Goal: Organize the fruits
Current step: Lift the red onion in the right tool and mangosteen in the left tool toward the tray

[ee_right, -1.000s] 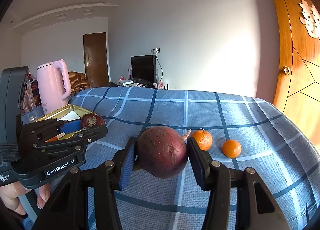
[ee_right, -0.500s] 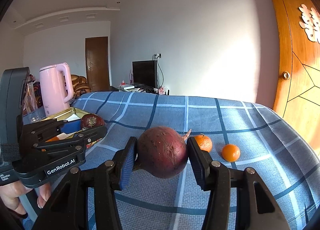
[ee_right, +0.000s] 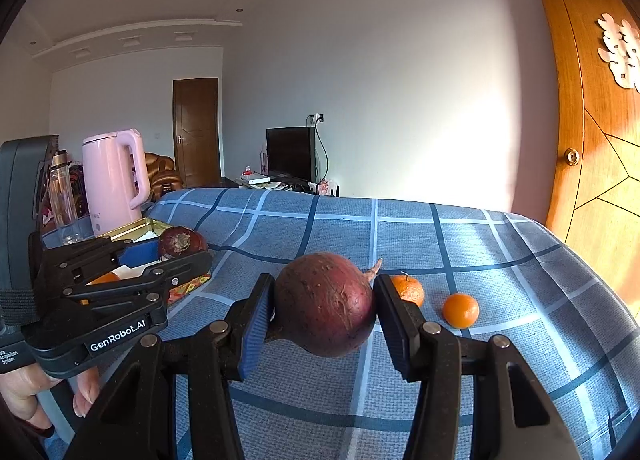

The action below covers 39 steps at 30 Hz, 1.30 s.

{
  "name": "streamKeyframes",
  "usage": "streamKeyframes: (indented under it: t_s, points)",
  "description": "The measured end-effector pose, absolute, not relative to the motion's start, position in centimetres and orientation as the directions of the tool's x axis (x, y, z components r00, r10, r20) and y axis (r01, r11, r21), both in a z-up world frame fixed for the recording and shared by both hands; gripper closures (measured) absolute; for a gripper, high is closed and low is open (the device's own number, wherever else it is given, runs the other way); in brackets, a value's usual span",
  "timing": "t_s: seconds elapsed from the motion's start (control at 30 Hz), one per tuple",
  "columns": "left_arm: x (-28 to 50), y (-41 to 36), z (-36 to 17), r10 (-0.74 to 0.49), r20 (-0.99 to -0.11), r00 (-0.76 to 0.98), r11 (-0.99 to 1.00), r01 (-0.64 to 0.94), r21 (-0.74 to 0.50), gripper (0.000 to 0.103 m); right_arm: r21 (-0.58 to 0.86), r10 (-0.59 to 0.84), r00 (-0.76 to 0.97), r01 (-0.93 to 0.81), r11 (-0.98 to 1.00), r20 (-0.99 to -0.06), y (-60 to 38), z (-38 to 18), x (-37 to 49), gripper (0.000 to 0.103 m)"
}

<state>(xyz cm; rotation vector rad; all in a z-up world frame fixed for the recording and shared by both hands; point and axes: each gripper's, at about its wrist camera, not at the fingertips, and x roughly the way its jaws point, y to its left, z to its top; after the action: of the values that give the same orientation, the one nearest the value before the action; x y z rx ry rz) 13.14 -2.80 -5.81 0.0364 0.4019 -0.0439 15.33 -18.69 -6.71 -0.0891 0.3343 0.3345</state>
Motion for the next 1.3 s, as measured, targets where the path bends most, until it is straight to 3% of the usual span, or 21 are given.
streamKeyframes:
  t_s: [0.63, 1.3]
  points:
    - [11.8, -2.6, -5.4, -0.011, -0.332, 0.943, 0.999, 0.025, 0.035, 0.064, -0.041, 0.309, 0.905, -0.334, 0.941, -0.291, -18.8, -6.6, 14.5, 0.05]
    - [11.1, -2.2, -5.4, -0.002, -0.336, 0.942, 0.999, 0.017, 0.042, 0.064, -0.083, 0.29, 0.908, -0.328, 0.941, -0.303, -18.0, -6.5, 14.6, 0.05]
